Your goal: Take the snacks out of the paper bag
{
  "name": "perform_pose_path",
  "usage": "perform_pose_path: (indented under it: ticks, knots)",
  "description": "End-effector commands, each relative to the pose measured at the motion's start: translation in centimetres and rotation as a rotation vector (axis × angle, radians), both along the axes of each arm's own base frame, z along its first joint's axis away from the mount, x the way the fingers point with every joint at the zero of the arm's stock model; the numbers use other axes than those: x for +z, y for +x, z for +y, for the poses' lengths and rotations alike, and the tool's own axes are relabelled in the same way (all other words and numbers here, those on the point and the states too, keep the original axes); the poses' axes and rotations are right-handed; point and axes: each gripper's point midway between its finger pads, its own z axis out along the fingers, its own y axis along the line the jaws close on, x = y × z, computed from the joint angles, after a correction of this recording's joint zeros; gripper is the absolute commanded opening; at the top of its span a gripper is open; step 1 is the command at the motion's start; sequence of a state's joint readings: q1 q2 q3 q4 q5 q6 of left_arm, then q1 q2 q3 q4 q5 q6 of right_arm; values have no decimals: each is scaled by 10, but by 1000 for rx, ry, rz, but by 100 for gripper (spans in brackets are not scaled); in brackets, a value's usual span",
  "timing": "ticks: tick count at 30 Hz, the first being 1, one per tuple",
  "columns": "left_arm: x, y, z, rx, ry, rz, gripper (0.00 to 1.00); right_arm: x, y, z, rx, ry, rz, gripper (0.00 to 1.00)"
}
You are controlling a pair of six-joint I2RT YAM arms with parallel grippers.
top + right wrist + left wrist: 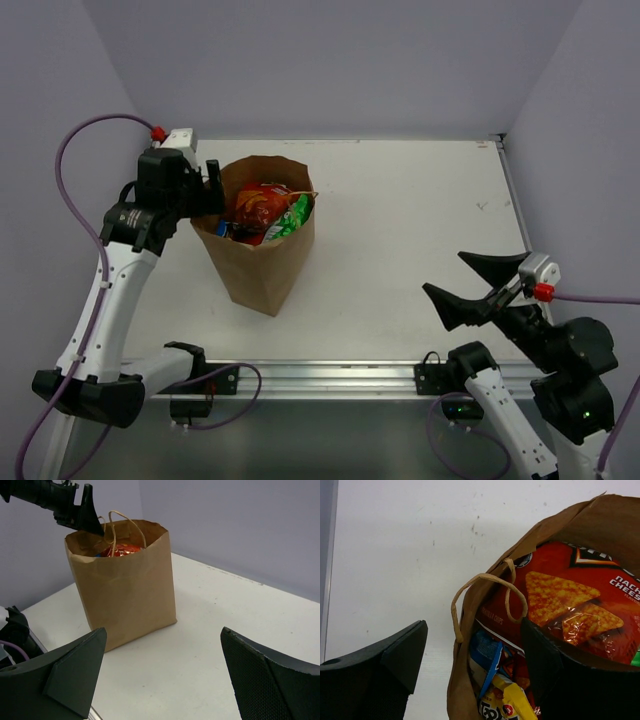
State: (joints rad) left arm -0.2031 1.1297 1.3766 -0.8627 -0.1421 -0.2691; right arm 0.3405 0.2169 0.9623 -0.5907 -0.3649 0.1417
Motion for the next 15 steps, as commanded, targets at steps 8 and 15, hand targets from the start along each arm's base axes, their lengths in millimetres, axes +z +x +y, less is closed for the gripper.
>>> perform_pose_path:
  ticks: [8,15]
  knots:
    - [1,7,1,-9,-5,-62,84,4,0,8,48,11,-7,99]
    - [-13,23,4,10,7,-48,60,5,-2,8,51,13,-8,99]
